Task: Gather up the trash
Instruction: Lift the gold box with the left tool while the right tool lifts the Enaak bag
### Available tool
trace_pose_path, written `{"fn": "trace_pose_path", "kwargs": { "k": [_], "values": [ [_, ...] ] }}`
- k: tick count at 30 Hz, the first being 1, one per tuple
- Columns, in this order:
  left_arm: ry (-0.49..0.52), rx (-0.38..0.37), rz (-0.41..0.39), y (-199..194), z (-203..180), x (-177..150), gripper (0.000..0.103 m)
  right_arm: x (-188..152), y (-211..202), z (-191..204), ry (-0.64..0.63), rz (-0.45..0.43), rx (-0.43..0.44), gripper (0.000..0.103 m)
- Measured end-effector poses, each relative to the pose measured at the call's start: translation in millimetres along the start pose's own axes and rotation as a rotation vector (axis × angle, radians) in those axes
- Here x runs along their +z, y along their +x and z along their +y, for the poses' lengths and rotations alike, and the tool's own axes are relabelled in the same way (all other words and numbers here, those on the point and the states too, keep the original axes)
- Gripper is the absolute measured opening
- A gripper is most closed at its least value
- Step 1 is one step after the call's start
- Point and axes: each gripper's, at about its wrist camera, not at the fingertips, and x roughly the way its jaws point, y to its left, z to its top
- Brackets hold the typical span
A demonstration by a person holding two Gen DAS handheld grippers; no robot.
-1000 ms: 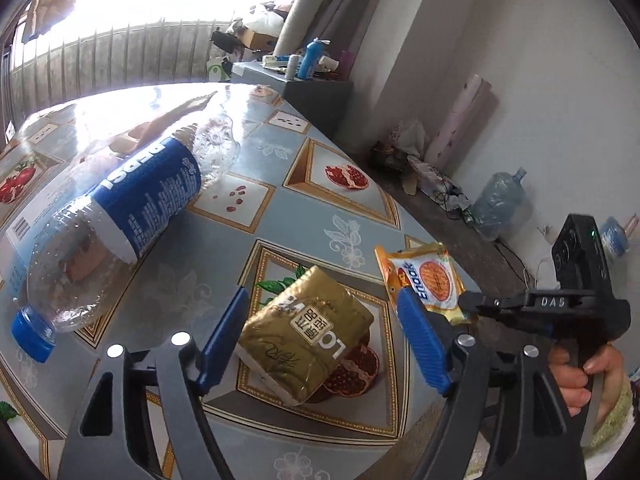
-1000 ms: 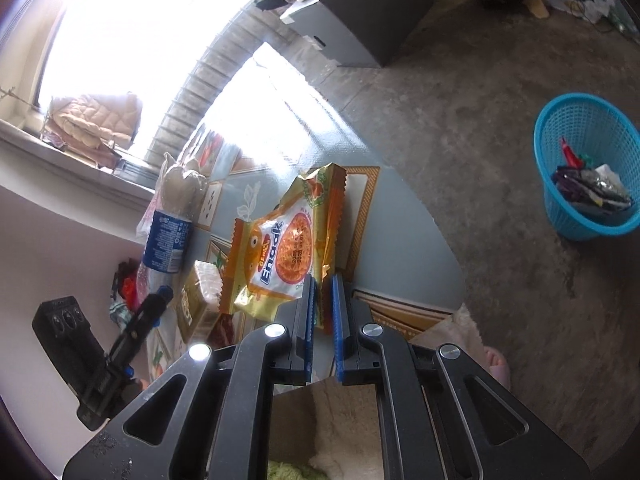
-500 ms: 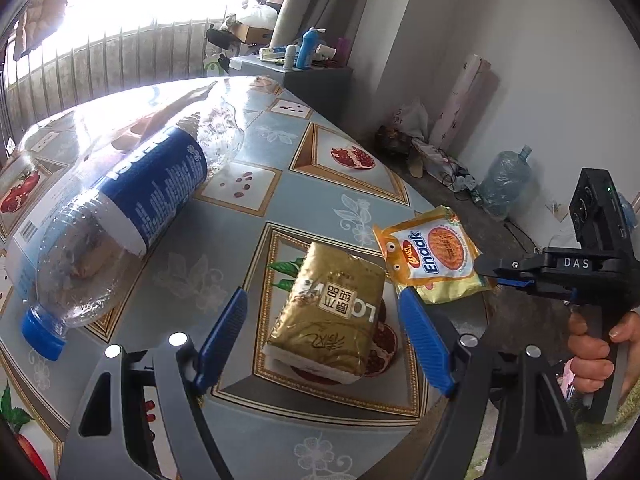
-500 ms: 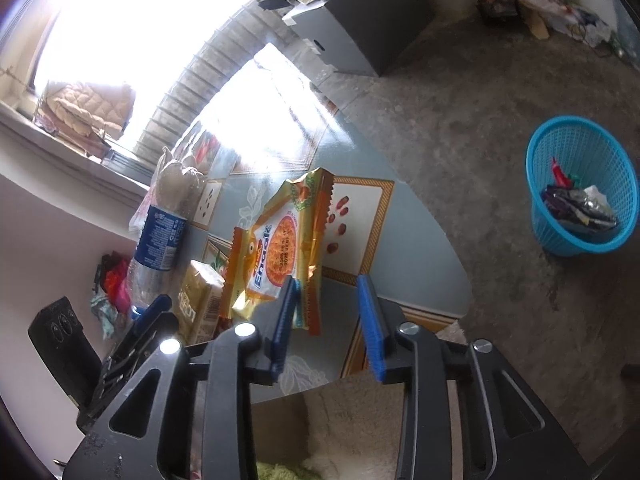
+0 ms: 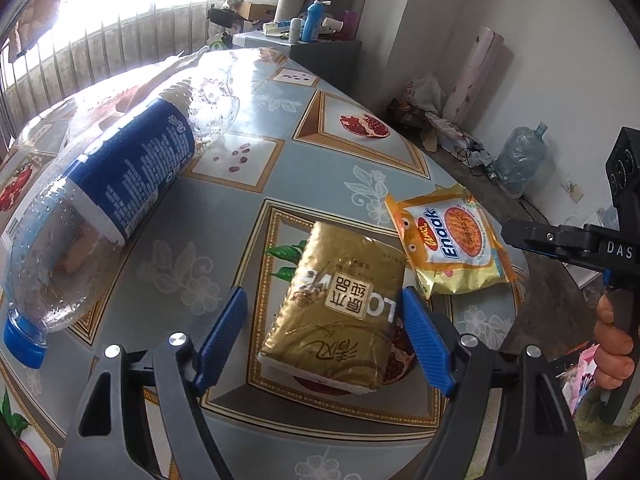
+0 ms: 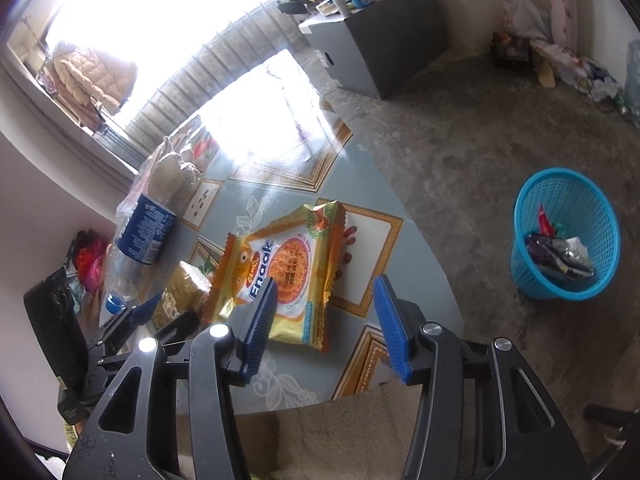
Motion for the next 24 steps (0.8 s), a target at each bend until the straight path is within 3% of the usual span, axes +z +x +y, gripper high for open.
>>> {"fn": "trace_pose_path", "kwargs": {
  "k": [5, 10, 17, 24],
  "values": [
    [0.014, 0.024, 0.003, 1, -3, 2, 0.076, -3, 11, 12, -0.062, 0.005, -0.04, 0.045],
    [0.041, 0.073, -0.006, 0, -9, 2, 0.076, -6, 20, 19, -0.103, 0.003, -0.082, 0.024],
    [0.028, 0.085, -0.006, 0, -12, 3, 0.066, -9, 20, 19, -0.145, -0.017, -0.129, 0.011],
    [0.011, 0.086, -0.011, -2, -13, 6, 0.054, -9, 16, 15, -0.115, -0.034, -0.097, 0.004]
  ]
}}
